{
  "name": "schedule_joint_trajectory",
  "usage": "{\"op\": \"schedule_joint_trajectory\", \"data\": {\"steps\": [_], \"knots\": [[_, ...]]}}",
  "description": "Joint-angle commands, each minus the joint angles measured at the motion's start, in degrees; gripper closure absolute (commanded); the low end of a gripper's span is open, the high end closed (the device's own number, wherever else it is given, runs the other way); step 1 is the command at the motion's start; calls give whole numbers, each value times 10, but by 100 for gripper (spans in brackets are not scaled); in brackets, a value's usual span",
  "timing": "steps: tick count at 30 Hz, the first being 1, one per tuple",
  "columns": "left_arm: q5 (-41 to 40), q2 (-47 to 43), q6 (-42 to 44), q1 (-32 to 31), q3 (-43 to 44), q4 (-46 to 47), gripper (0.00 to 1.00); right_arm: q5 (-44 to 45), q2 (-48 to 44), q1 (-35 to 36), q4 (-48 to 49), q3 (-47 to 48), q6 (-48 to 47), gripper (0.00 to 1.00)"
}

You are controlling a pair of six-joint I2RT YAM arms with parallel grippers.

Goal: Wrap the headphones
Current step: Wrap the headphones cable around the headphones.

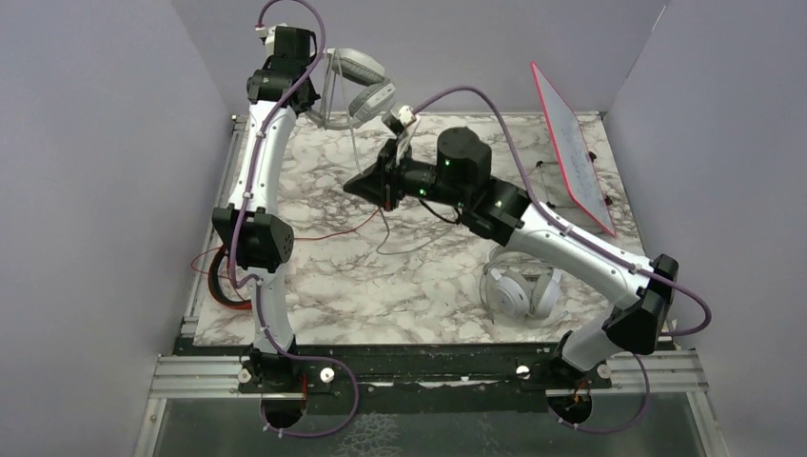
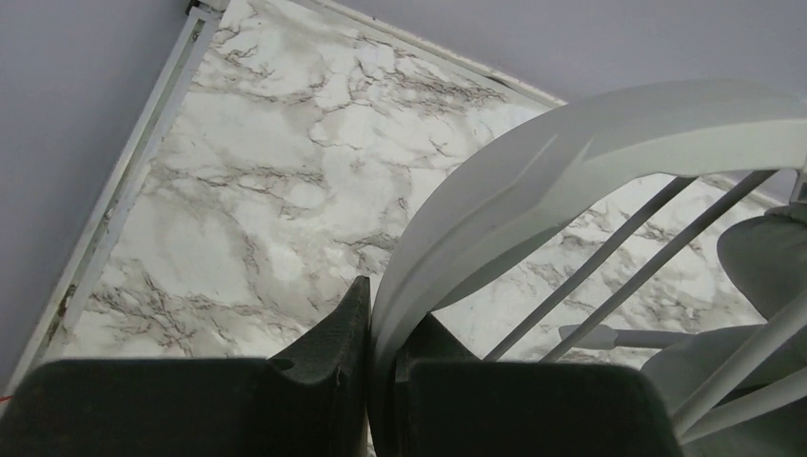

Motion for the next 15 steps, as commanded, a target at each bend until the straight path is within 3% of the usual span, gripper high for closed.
{"op": "schedule_joint_trajectory", "data": {"steps": [1, 7, 15], "knots": [[52, -54, -57, 30, 31, 55, 100, 15, -72, 48, 117, -118, 33, 100], [175, -100, -107, 33, 12, 77, 100, -31, -67, 57, 267, -269, 91, 100], [313, -195, -171, 34, -33, 132, 100, -94, -6, 24, 418, -355, 190, 100]]}}
